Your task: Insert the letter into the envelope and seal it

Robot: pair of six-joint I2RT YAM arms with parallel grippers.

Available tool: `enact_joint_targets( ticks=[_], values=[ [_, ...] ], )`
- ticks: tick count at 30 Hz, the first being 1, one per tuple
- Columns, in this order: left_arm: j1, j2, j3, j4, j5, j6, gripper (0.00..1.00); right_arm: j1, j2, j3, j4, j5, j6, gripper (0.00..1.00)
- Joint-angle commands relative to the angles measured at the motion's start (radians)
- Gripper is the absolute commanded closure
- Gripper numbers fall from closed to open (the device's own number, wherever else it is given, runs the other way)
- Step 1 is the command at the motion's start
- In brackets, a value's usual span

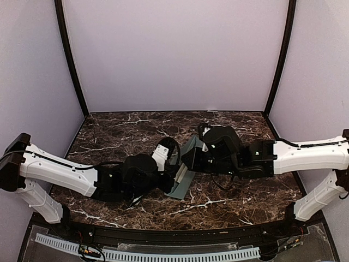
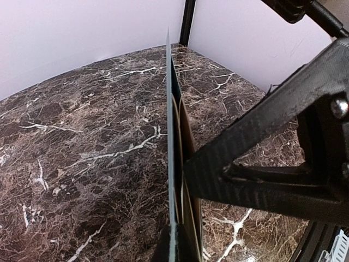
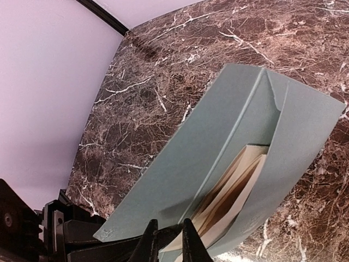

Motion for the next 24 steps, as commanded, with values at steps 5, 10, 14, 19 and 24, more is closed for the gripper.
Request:
enact_joint_targets(
  ticks=[5,10,14,19,24],
  values=[
    [0.003,-0.018,0.016,0.015,0.032,-0.004,1.00,-0.001,0.048,-0.003,0.053,0.014,0.006,0.89],
    [0.003,-0.019,0.014,0.020,0.047,-0.003,1.00,-0.001,0.072,0.000,0.055,0.014,0.003,0.94],
    [0.003,-0.021,0.012,0.023,0.047,-0.002,1.00,-0.001,0.075,-0.005,0.057,0.019,0.004,1.00],
    [0.003,-0.019,0.011,0.025,0.050,0.000,1.00,-0.001,0.083,-0.016,0.062,0.018,0.006,1.00],
    [0.003,-0.016,0.012,0.027,0.052,0.002,1.00,0.000,0.093,-0.025,0.062,0.019,0.010,1.00]
  ],
)
